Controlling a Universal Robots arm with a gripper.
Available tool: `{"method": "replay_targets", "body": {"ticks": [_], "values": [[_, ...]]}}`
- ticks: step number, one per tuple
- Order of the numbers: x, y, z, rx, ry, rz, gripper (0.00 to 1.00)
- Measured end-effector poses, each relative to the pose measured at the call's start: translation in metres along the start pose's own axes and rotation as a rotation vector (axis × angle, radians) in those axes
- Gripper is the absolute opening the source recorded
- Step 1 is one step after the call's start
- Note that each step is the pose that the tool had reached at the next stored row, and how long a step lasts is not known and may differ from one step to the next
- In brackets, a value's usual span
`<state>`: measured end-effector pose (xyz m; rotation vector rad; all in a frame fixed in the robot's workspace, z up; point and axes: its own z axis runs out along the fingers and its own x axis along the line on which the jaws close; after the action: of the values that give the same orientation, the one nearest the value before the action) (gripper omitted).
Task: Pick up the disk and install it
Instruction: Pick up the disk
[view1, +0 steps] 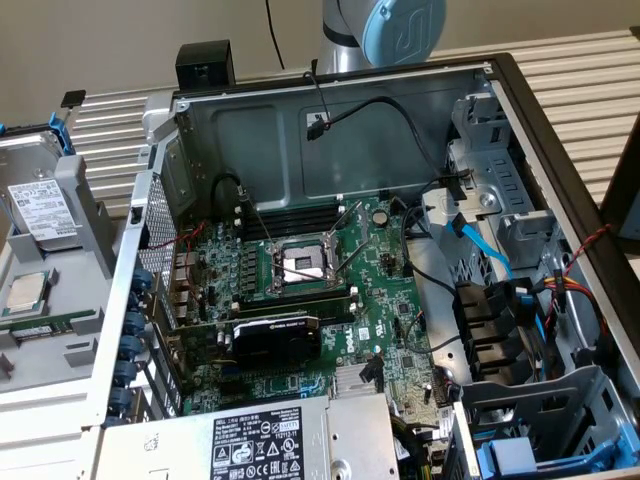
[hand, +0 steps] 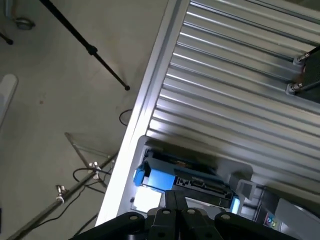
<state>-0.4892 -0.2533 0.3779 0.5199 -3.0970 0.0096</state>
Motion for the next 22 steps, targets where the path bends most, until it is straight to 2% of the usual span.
{"method": "replay_targets", "body": {"ticks": [22], "values": [[0.0,0.0,0.0006,0.0008,-0.0023,-0.4,0.11]]}}
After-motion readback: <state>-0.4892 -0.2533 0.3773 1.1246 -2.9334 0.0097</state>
